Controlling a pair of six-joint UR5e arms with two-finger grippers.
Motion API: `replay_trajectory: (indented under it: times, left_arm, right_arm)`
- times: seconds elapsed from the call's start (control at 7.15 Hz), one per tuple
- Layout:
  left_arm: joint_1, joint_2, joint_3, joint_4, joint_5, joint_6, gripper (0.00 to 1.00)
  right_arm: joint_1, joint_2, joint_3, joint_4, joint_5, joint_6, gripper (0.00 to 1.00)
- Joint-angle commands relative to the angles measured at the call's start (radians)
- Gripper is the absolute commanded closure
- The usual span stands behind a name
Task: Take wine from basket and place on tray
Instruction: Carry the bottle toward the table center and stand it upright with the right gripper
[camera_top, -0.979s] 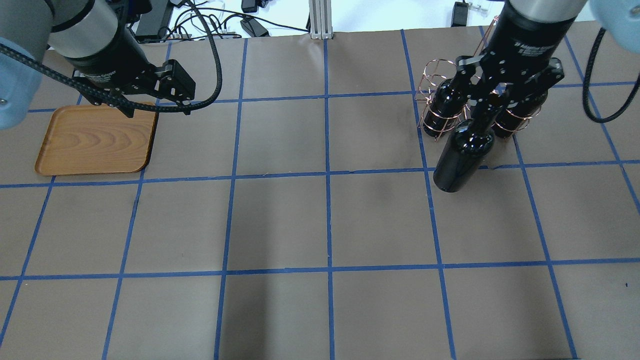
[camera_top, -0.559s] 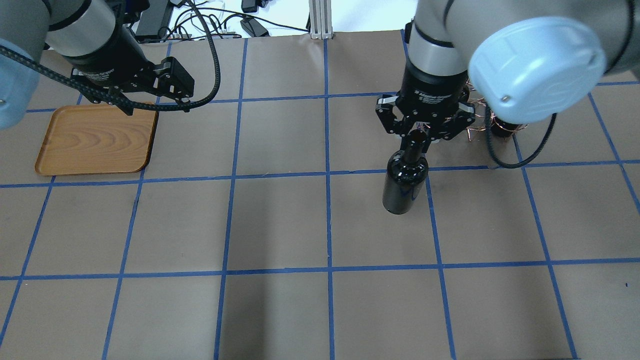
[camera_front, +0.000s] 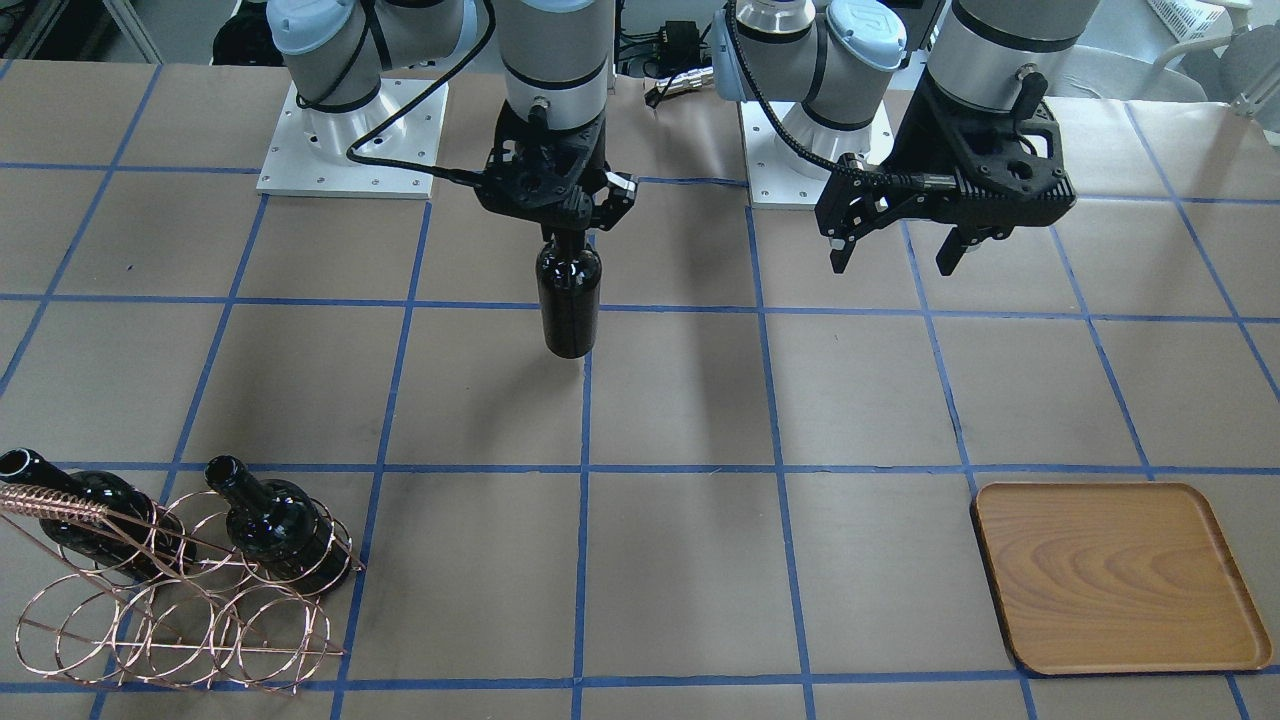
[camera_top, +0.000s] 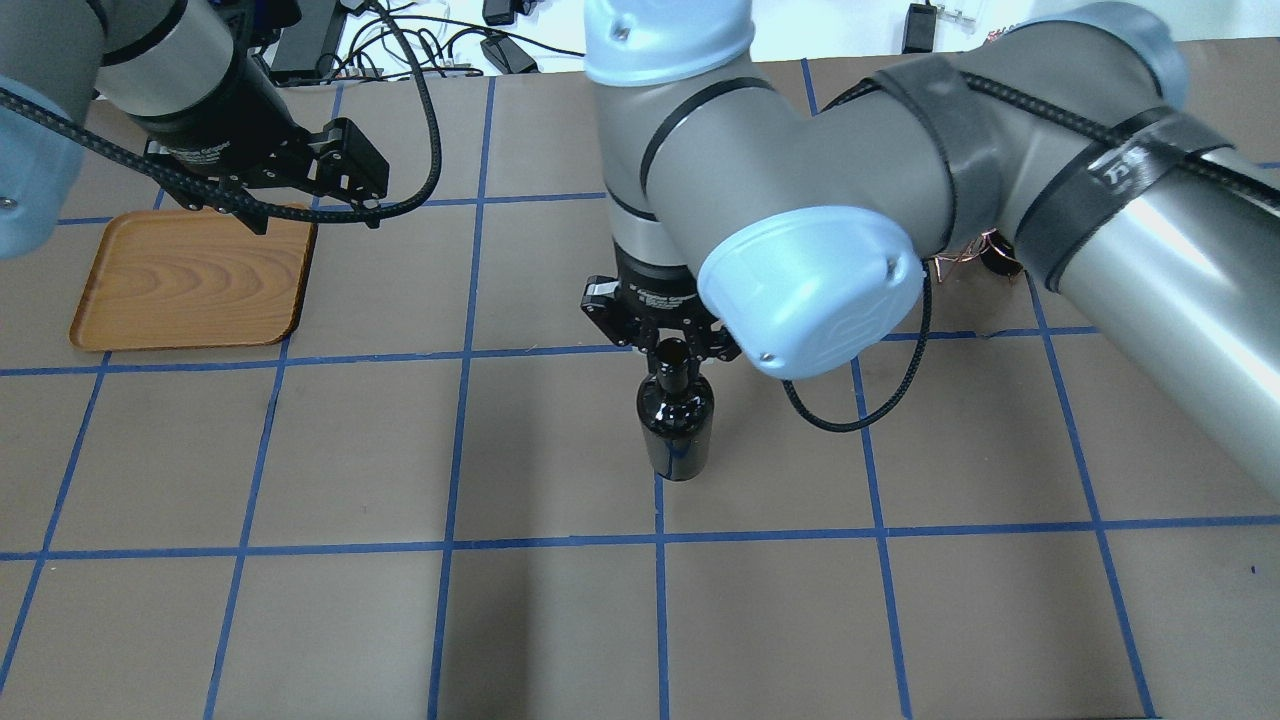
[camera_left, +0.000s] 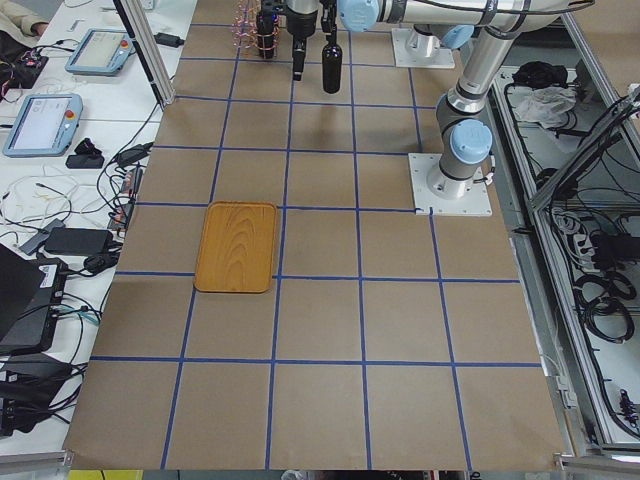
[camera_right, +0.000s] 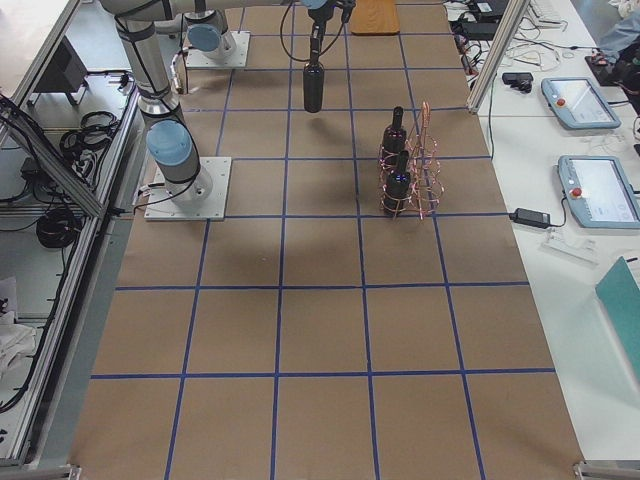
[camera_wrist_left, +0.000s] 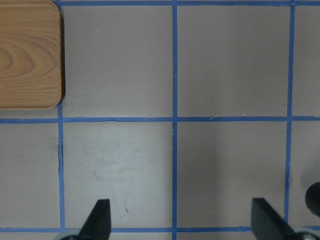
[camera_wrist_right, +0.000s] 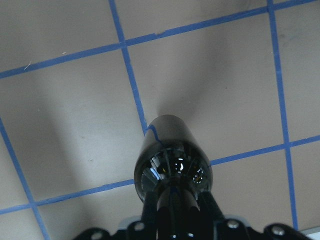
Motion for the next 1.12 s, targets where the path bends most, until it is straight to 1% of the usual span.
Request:
replay_trajectory:
  times: [0.0,0.42,0.7,0.84,0.98]
  left_arm:
    - [0.004,0.007,-0.002,-0.008,0.011,0.008,0.00]
    - [0.025,0.007,-0.002,-0.015,0.010,0.087,0.00]
    - [0.022,0.010,-0.002,-0.015,0.008,0.088,0.00]
    - [0.022,0.013,-0.002,-0.032,0.008,0.088,0.00]
    - [0.022,0.015,-0.002,-0.034,0.010,0.086,0.00]
  right_arm:
    - [0.090,0.044,0.001,-0.034,0.025,0.091,0.96]
    - [0.117,0.052,-0.001,-0.079,0.026,0.113,0.96]
    - [0.141,0.060,-0.007,-0.082,0.031,0.156,0.96]
    - [0.149,0.061,-0.008,-0.097,0.057,0.188,0.96]
    - [0.150,0.067,-0.008,-0.100,0.060,0.190,0.96]
